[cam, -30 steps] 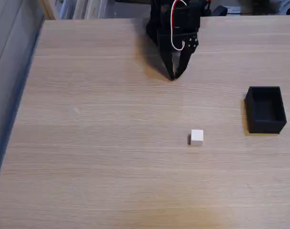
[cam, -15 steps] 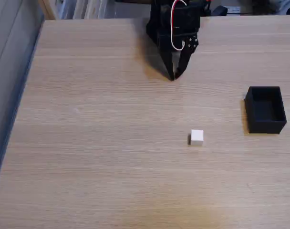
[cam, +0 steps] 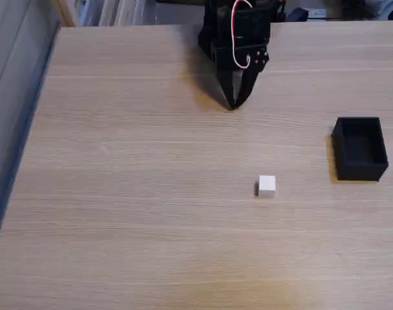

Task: Pick a white block and place it in the black box.

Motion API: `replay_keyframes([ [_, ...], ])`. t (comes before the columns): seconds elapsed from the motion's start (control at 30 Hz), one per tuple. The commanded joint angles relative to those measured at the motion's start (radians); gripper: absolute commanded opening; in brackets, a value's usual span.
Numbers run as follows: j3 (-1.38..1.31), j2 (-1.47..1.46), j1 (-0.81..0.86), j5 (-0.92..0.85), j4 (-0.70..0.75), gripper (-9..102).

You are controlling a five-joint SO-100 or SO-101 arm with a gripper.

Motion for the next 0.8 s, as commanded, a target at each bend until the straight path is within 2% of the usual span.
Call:
replay_keyframes([
  [0.0,-0.114,-0.092,-0.017,0.072,-0.011,1],
  [0.37,-0.440,-0.465,-0.071,0.255,-0.107,21],
  [0.77,-0.655,-0.854,-0.120,0.426,-0.192,34],
])
